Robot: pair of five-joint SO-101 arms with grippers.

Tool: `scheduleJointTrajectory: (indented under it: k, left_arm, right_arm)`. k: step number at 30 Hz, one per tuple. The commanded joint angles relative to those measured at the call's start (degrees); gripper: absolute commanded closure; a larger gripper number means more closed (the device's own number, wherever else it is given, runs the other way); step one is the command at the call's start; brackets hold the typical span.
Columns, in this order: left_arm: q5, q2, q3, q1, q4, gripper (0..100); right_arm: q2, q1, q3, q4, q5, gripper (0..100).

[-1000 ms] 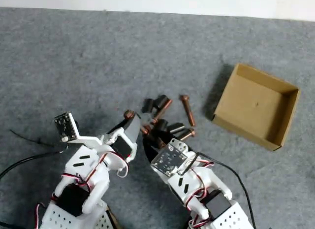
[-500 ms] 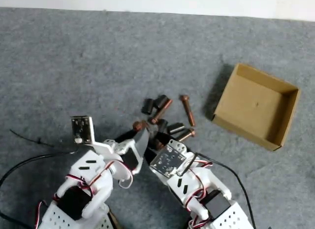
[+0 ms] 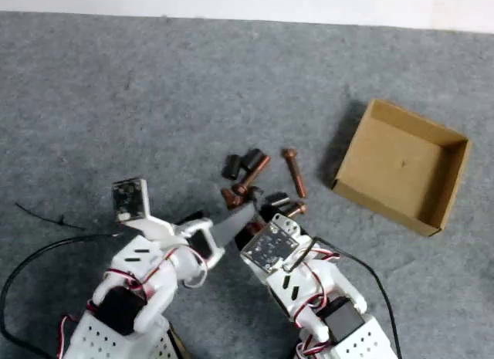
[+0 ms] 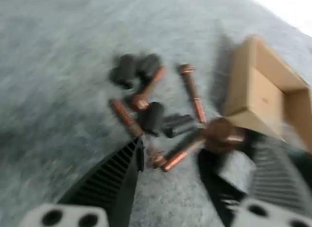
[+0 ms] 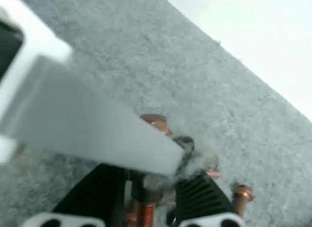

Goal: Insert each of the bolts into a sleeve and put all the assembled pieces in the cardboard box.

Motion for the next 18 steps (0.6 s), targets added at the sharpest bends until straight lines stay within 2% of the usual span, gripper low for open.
scheduleJointTrajectory:
  k: [1, 4, 7, 10, 15, 18]
  left_arm:
    - [6.59, -0.31, -5.32, -10.95, -0.44, 39]
    - [9.41, -0.31, -6.02, -18.24, -1.05, 42]
    - [9.67, -0.31, -4.62, -21.41, -4.40, 46]
    - [9.58, -0.31, -2.51, -22.02, -7.91, 54]
    - [9.41, -0.31, -1.01, -22.11, -9.76, 71]
    - [9.32, -0.31, -1.10, -22.20, -9.76, 83]
  right_arm:
    - [-1.10, 0.57, 4.79, -2.51, 0.70, 99.5]
    - [-1.10, 3.74, 4.62, -2.51, 0.53, 99.5]
    - [-1.10, 9.01, 4.26, -2.51, 0.44, 99.5]
    - [-1.10, 15.43, 4.18, -2.51, 0.00, 99.5]
    - [-0.92, 33.98, -4.26, -2.51, -7.47, 99.4]
    - [-0.84, 38.29, -8.04, -2.51, -7.30, 99.4]
